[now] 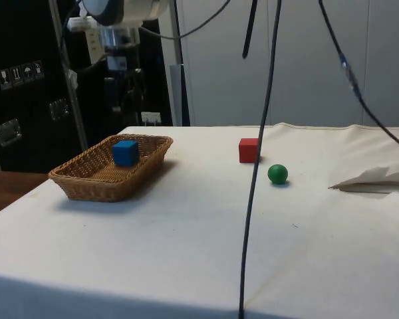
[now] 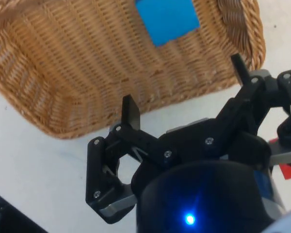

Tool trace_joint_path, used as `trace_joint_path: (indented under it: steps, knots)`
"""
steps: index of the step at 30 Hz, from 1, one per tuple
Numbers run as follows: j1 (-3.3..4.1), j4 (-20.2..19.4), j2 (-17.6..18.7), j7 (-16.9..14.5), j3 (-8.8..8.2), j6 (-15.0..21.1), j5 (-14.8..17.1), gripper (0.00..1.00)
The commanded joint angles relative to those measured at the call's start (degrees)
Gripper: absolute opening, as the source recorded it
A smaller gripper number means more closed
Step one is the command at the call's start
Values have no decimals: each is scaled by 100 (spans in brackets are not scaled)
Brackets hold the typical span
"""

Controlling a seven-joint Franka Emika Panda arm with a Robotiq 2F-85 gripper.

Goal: Place all non-red objects into the basket.

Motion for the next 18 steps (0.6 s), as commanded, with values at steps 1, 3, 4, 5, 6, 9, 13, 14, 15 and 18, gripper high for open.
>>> trace_joint_path:
  steps: [1,3,4,5,6,9,13,14,15,18]
  knots:
    - [69,-132,-143,6,-46,-11,-69,100]
    - [103,-235,-275,17,-46,-46,-132,100]
    - [120,-281,-344,23,-46,-69,-166,100]
    - [138,-327,-407,34,-46,-92,-195,100]
    - [172,-418,-539,57,-46,-126,-269,100]
    - [206,-516,-676,86,-46,-172,-344,100]
    - [286,-699,-951,160,-40,-252,-493,100]
    - [304,-739,-1020,183,-40,-275,-527,100]
    - [350,-825,-1163,229,-40,-338,-613,100]
    - [384,-900,-1295,264,-34,-384,-688,100]
